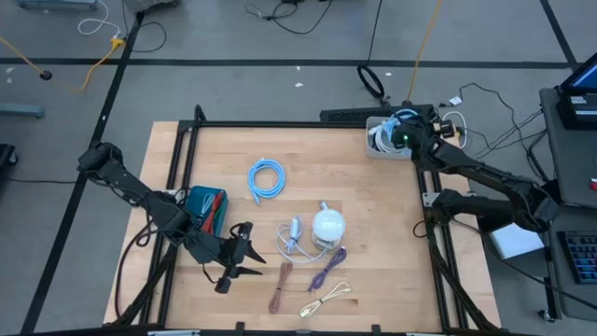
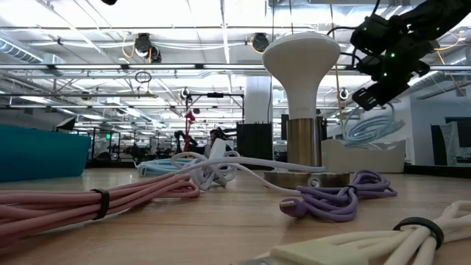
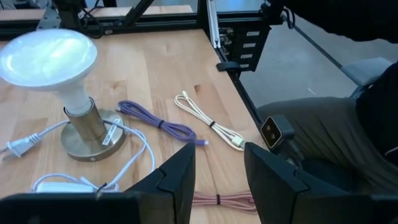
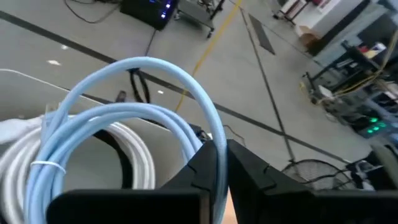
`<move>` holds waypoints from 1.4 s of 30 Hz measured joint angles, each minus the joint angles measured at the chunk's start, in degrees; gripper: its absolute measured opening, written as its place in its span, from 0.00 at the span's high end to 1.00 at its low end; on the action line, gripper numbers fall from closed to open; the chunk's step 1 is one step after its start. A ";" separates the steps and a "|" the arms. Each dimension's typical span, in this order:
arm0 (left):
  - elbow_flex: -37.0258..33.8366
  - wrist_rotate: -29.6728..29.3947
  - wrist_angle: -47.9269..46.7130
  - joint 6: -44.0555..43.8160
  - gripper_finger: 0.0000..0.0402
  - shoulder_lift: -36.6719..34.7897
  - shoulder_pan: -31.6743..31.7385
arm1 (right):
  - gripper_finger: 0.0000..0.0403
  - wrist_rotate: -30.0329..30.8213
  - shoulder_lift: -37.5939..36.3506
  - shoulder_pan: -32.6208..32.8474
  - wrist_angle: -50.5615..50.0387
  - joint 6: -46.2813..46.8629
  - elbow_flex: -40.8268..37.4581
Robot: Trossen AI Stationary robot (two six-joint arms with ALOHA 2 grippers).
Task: Pick & Place USB Port
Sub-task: Put the right blue HDMI cable into the gray bin
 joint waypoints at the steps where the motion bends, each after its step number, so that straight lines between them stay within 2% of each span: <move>1: 0.00 -0.01 0.32 0.38 0.65 0.00 0.09 | 0.93 -0.48 -0.59 0.00 -0.32 0.31 0.00; 9: 0.00 0.00 0.82 0.40 0.79 0.00 0.03 | 0.97 -7.12 -1.79 -0.08 -3.09 1.03 -0.05; 14: 0.00 0.02 1.19 0.36 0.90 0.00 -0.04 | 0.97 -9.10 1.01 -0.12 -2.55 1.85 -0.66; 19: 0.00 0.02 1.19 0.37 0.99 0.00 -0.06 | 0.98 -9.60 5.17 -0.17 1.87 -1.43 -2.57; 25: 0.00 0.09 1.15 0.98 0.95 0.00 -0.06 | 0.98 -9.11 9.50 -0.19 9.05 -9.25 -5.58; 32: 0.00 0.11 1.05 1.98 0.95 0.00 -0.06 | 0.98 -1.05 10.08 -0.12 11.23 -10.74 -6.34; 42: 0.00 0.11 0.71 2.00 0.95 0.00 -0.06 | 0.97 -3.99 7.63 -0.14 12.11 -10.70 -6.34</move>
